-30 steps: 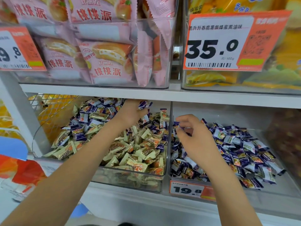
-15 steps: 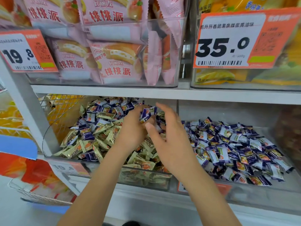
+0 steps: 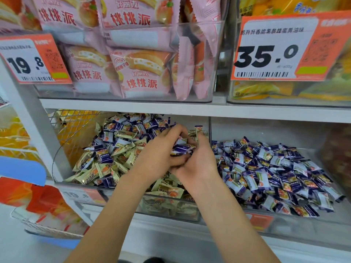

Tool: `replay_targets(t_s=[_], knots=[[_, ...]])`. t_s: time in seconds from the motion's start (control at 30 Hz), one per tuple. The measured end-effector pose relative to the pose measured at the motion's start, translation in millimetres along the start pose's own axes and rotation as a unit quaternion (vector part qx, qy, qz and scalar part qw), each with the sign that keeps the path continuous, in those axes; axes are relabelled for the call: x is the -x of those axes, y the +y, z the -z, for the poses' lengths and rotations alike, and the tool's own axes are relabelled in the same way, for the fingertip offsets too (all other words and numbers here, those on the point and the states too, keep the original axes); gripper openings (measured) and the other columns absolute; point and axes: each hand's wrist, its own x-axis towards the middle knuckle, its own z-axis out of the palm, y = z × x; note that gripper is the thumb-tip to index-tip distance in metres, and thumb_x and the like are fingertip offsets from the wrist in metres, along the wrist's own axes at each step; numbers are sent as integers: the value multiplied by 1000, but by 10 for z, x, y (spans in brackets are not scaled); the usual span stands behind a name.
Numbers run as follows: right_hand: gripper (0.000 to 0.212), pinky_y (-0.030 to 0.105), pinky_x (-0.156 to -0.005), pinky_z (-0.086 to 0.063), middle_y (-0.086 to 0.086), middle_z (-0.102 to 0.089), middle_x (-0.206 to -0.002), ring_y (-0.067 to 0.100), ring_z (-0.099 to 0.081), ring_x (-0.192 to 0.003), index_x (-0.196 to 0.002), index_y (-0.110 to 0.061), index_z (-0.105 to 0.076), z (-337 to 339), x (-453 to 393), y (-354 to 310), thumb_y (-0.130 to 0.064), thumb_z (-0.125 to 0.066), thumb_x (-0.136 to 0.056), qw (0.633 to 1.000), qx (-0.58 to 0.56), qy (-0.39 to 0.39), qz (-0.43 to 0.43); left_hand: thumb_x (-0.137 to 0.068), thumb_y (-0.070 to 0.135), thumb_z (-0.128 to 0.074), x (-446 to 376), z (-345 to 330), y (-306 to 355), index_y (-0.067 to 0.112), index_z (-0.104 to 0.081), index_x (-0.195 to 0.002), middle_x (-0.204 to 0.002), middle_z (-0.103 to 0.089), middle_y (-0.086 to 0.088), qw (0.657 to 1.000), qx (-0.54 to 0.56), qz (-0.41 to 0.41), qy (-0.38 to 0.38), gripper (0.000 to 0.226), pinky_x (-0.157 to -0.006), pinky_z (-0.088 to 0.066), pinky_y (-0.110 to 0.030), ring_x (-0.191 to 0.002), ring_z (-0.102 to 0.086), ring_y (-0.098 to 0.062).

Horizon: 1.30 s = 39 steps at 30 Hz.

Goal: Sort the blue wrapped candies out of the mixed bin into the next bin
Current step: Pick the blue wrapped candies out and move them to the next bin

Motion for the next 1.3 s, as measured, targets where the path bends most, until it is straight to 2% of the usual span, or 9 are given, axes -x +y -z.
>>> replay_targets(t_s=[0.1, 0.23, 0.4, 0.53, 0.63, 0.77, 0.93, 1.13, 1.3], knots=[[38, 41, -78, -52, 12, -70, -106, 30, -67, -92, -112, -18, -61, -8, 8, 15, -47, -43, -95, 1000, -27, 15, -1, -69, 41, -78, -13, 38, -55, 30, -33, -130, -122, -54, 3, 999, 18, 29, 7, 76, -77, -49, -34, -98, -57, -17], [38, 46, -89, -50, 14, -66, -112, 31, -63, -103, -117, -16, -63, -23, 12, 69, -42, -43, -97, 997, -57, 43, -8, -72, 50, -71, -13, 31, -77, 28, -31, -134, -136, -37, 2, 999, -1, 43, -27, 77, -79, -49, -34, -105, -54, -18], [32, 48, -82, -52, 16, -61, -108, 34, -61, -98, -116, -12, -62, -30, 0, 76, -33, -45, -98, 992, -115, 51, 2, -77, 41, -68, 12, 92, -164, 28, -38, -135, -127, -38, 8, 986, 139, 78, -52, 66, -97, -38, -22, -115, -43, -5], [30, 47, -82, -49, 17, -63, -116, 32, -60, -105, -117, -11, -61, -22, -16, 100, -29, -46, -99, 993, -107, 40, 2, -86, 30, -63, 74, 232, -256, 34, -39, -138, -134, -46, 13, 959, 239, 119, -96, 57, -85, -35, -5, -115, -44, -2], [25, 45, -86, -50, 18, -63, -116, 30, -60, -107, -113, -7, -60, -38, 6, 90, -22, -50, -96, 996, -90, 27, -1, -93, 7, -54, 99, 259, -300, 25, -40, -140, -140, -45, 11, 951, 269, 100, -116, 53, -92, -33, 1, -123, -44, 5], [27, 42, -79, -51, 14, -63, -114, 25, -61, -101, -117, -7, -59, -81, 26, 72, -20, -55, -94, 999, -47, 17, 4, -90, -12, -45, 94, 240, -209, 18, -49, -135, -136, -52, 8, 947, 299, 70, -92, 54, -103, -34, -10, -122, -44, 9], [17, 41, -72, -53, 14, -61, -117, 25, -62, -97, -111, -16, -56, -73, 102, 2, -11, -49, -96, 999, 15, -7, 44, -89, -4, -55, 81, 234, -81, 22, -58, -126, -128, -59, 12, 948, 314, 39, -40, 46, -108, -37, -27, -122, -47, 5], [17, 38, -67, -58, 17, -69, -95, 24, -68, -78, -107, -10, -59, -12, 325, -238, -5, -47, -96, 997, 13, -64, 35, -82, 5, -67, 98, 203, 234, 23, -62, -121, -118, -64, 14, 938, 347, 6, 21, 43, -91, -44, -13, -110, -56, 4], [15, 36, -74, -55, 13, -71, -84, 21, -65, -78, -96, -9, -60, 153, 493, -590, -4, -46, -95, 991, 69, -12, 115, -79, 27, -69, 57, 110, 332, 32, -56, -124, -125, -59, 18, 932, 363, 17, -7, 47, -100, -42, -22, -118, -50, 6]])
